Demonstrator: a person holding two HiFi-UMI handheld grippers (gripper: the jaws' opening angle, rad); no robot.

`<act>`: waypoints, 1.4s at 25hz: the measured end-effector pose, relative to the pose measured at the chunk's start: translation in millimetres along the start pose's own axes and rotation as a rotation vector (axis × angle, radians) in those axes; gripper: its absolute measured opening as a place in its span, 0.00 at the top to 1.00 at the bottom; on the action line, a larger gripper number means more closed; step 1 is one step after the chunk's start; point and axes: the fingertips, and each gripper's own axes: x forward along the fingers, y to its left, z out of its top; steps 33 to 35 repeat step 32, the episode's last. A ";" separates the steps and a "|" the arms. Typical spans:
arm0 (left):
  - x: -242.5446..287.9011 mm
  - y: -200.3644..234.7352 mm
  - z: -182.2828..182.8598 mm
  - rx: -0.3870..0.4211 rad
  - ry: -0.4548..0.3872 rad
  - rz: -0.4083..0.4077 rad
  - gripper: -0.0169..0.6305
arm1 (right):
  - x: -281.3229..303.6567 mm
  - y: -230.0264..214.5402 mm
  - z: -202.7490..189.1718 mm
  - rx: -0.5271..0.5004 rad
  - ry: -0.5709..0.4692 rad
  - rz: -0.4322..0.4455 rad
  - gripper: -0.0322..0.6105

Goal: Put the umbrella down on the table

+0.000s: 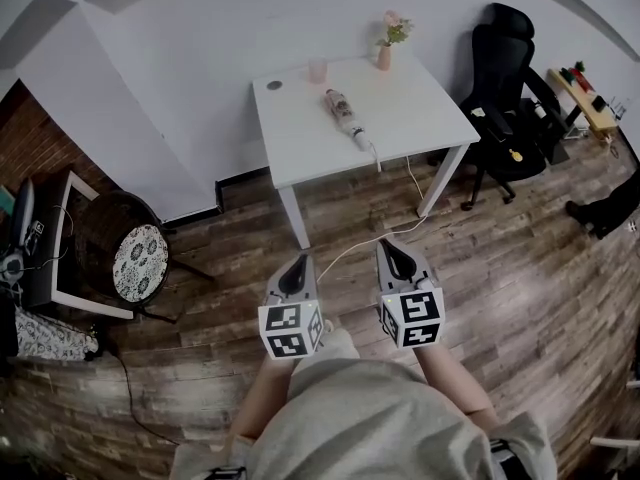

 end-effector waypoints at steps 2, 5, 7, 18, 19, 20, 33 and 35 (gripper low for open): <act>-1.3 -1.6 0.6 0.009 0.003 -0.010 0.96 | -1.0 1.7 0.1 0.014 -0.001 -0.003 0.95; -2.5 -2.0 1.1 0.012 0.000 -0.018 0.96 | -0.5 4.6 0.4 0.020 0.002 -0.006 0.95; -3.2 -3.2 2.0 0.017 0.000 -0.023 0.96 | -0.4 5.6 0.8 0.031 0.004 -0.004 0.95; -6.1 -4.1 11.7 0.021 -0.023 -0.017 0.96 | -7.8 12.9 -0.6 0.036 0.002 0.019 0.95; -6.9 -4.3 12.3 0.021 -0.025 -0.016 0.96 | -8.7 13.1 -1.0 0.035 0.001 0.019 0.95; -7.5 -5.0 12.9 0.020 -0.028 -0.015 0.96 | -9.5 12.7 -1.4 0.034 0.001 0.018 0.95; -10.4 -14.1 12.2 0.017 -0.035 -0.009 0.96 | -14.9 5.2 -2.9 0.051 -0.013 0.033 0.95; -10.4 -14.1 12.2 0.017 -0.035 -0.009 0.96 | -14.9 5.2 -2.9 0.051 -0.013 0.033 0.95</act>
